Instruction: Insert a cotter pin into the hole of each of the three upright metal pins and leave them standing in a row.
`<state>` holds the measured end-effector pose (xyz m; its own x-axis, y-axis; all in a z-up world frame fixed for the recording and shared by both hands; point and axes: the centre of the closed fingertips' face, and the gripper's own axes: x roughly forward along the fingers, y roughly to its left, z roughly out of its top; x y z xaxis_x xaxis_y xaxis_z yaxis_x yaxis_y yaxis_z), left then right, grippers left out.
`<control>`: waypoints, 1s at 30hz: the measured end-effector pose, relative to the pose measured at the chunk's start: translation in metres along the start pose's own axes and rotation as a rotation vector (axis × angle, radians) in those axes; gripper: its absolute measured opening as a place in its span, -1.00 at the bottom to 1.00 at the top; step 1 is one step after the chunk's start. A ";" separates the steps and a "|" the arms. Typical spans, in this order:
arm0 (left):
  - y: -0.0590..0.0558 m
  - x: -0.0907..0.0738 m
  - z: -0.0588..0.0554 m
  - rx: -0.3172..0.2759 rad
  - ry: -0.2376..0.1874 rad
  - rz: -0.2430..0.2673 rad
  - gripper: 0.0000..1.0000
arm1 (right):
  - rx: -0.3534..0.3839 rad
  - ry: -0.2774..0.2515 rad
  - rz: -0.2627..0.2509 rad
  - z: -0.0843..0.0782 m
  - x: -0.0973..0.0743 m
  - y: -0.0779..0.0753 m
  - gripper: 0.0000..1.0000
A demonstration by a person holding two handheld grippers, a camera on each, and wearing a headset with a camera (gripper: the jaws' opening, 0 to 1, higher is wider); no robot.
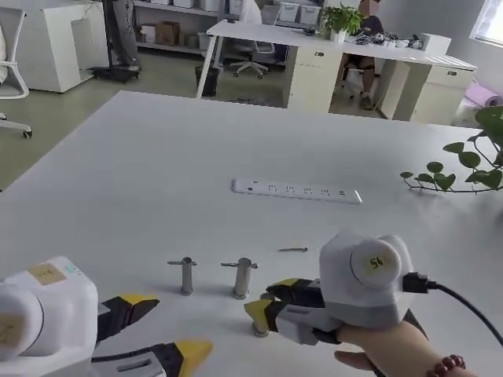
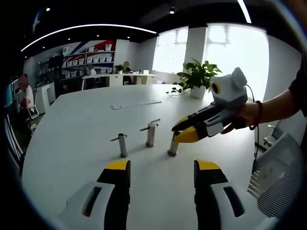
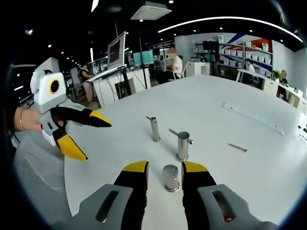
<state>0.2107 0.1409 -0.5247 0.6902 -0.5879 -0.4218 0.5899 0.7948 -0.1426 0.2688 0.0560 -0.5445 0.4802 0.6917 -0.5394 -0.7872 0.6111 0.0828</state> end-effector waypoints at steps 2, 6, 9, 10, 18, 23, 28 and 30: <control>0.000 0.000 0.000 0.000 0.000 0.001 0.05 | -0.010 -0.011 0.003 0.005 -0.004 -0.003 -0.52; 0.000 0.001 0.000 0.001 0.000 0.001 0.06 | -0.023 -0.007 0.000 0.011 -0.011 -0.014 -0.50; 0.000 0.002 0.001 0.000 -0.001 0.000 0.06 | -0.020 -0.008 -0.005 0.016 -0.016 -0.022 -0.48; -0.001 0.002 0.001 0.001 -0.001 0.000 0.07 | -0.022 -0.006 -0.010 0.018 -0.017 -0.026 -0.47; -0.001 0.003 0.000 0.002 0.002 -0.006 0.09 | -0.063 0.046 -0.027 0.015 -0.013 -0.055 -0.45; 0.001 0.002 -0.002 0.023 0.011 -0.003 0.10 | -0.048 0.096 -0.024 0.013 -0.007 -0.074 -0.43; 0.006 0.004 -0.005 0.020 0.015 0.003 0.11 | -0.049 0.125 -0.031 0.012 0.000 -0.091 -0.43; 0.008 0.004 -0.006 0.019 0.018 0.006 0.11 | -0.041 0.135 -0.033 0.011 0.002 -0.096 -0.43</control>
<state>0.2157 0.1456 -0.5327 0.6864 -0.5803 -0.4383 0.5936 0.7952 -0.1232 0.3494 0.0032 -0.5440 0.4523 0.6116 -0.6491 -0.7883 0.6146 0.0299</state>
